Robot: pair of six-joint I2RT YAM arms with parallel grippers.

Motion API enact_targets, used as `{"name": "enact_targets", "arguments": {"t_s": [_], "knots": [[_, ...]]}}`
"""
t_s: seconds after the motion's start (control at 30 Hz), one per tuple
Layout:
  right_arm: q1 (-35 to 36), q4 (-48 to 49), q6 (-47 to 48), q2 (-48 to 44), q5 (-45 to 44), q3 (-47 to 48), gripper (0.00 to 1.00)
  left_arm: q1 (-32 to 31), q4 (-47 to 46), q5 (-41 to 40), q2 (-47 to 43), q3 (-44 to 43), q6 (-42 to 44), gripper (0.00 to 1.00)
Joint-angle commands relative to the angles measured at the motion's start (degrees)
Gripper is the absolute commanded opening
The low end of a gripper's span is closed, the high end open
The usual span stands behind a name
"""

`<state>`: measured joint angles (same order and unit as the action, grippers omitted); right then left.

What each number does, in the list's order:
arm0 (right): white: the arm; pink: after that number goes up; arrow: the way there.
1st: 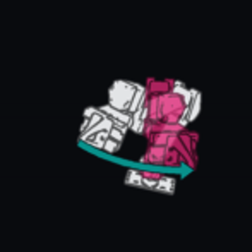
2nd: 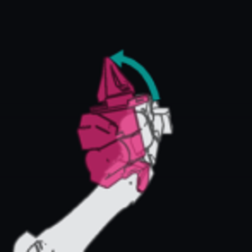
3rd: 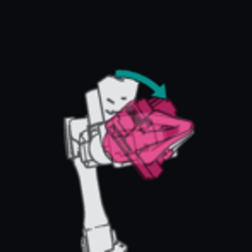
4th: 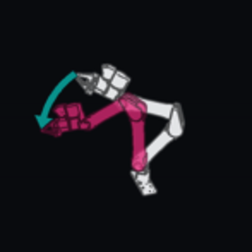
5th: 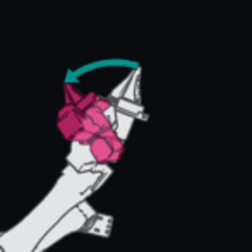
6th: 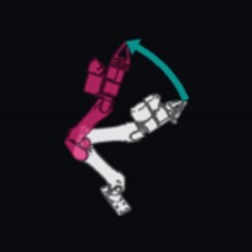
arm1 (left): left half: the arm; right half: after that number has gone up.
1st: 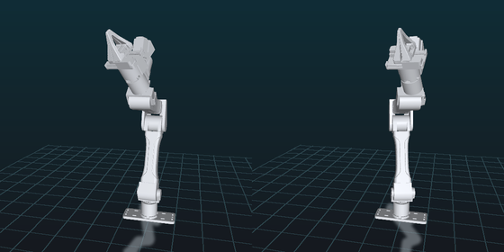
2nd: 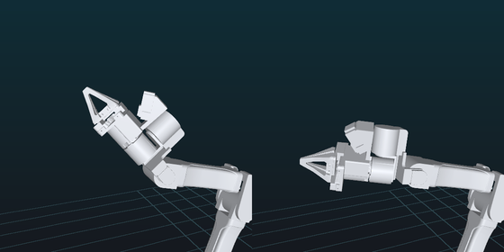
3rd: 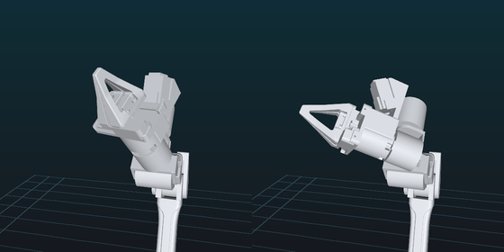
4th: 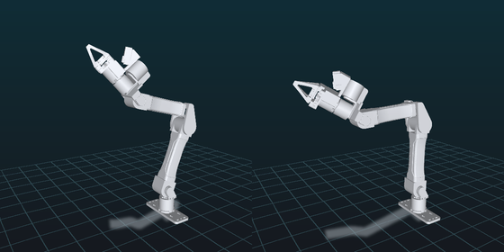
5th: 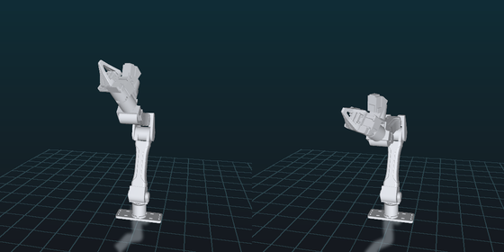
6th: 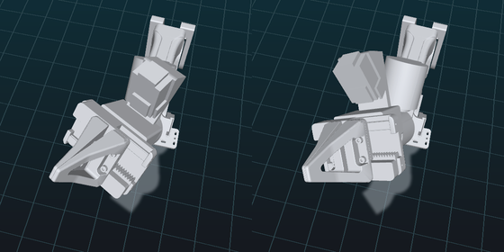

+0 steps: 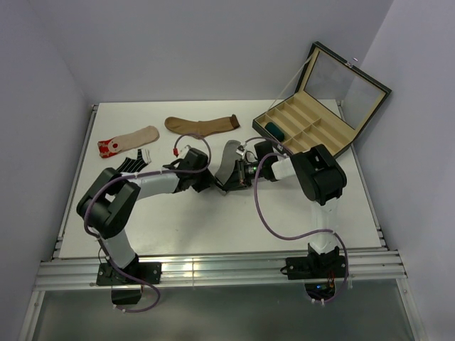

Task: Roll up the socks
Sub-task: Roll the sock at the center of the board.

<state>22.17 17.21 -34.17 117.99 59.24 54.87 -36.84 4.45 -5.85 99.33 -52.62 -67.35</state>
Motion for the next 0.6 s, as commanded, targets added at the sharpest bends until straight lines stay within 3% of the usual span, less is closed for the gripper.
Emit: {"name": "enact_targets", "arguments": {"t_s": [0.0,0.17,0.27,0.43,0.57], "knots": [[0.1,-7.7,5.7,-1.4,-7.7,-0.6,0.02,-0.2,4.5,-0.7,3.1,-2.3,-0.1,0.42],[2.3,-10.4,11.4,-8.7,-16.6,-2.4,0.23,-0.2,10.2,-0.8,5.8,-4.5,1.6,0.29],[4.6,-12.8,16.5,-15.7,-27.6,-3.6,0.32,-0.2,12.7,-2.1,5.7,-5.7,3.6,0.28],[13.7,-11.5,24.7,-25.4,-49.2,-6.7,0.41,-0.2,14.5,-2.9,5.3,-7.8,6.4,0.28],[19.0,-9.6,28.6,-27.4,-56.2,-7.6,0.44,-0.2,15.0,-2.3,5.5,-8.9,7.1,0.28]]}}
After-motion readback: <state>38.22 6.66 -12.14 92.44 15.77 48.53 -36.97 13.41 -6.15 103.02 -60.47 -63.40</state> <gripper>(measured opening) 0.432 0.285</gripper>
